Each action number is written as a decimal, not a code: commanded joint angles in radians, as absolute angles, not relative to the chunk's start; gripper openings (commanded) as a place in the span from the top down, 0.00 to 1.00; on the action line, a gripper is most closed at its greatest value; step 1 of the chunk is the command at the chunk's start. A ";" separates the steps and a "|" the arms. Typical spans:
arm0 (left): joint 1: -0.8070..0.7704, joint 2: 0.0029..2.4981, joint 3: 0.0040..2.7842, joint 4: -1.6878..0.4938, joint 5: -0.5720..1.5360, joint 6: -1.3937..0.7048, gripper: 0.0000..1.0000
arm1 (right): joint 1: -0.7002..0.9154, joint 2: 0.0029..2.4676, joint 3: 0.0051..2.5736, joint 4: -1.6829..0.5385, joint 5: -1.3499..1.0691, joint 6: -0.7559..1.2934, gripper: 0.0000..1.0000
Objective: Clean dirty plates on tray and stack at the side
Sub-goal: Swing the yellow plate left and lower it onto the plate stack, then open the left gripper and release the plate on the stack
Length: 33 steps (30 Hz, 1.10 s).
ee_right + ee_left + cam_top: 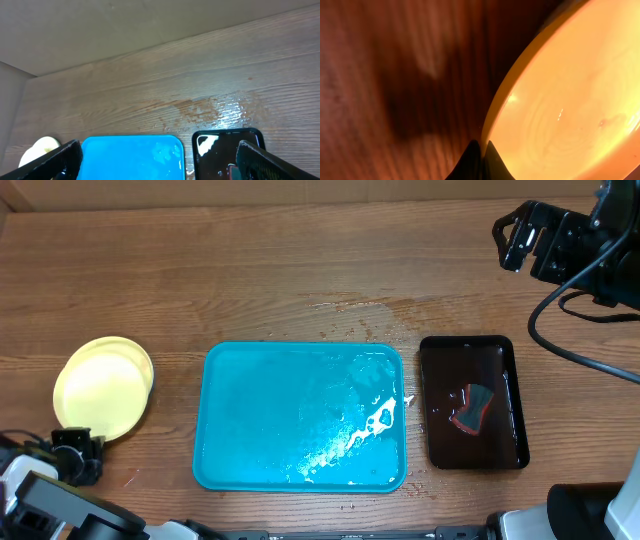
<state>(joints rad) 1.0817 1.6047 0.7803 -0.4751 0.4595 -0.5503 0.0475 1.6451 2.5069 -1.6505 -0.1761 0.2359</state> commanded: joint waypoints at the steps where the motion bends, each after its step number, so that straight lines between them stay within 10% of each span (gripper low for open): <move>1: 1.021 1.608 0.821 -0.470 0.464 -0.535 0.96 | 0.044 1.642 2.526 -1.650 -0.178 0.239 0.00; 26: 0.978 1.608 0.907 -0.549 0.278 -0.628 0.94 | 0.044 1.642 2.526 -1.666 -0.179 0.239 0.00; 30: 0.977 1.608 0.907 -0.540 0.278 -0.621 0.37 | 0.044 1.642 2.526 -1.667 -0.179 0.239 0.00; 33: 0.976 1.608 0.907 -0.534 0.282 -0.601 0.21 | 0.044 1.642 2.526 -1.667 -0.182 0.239 0.00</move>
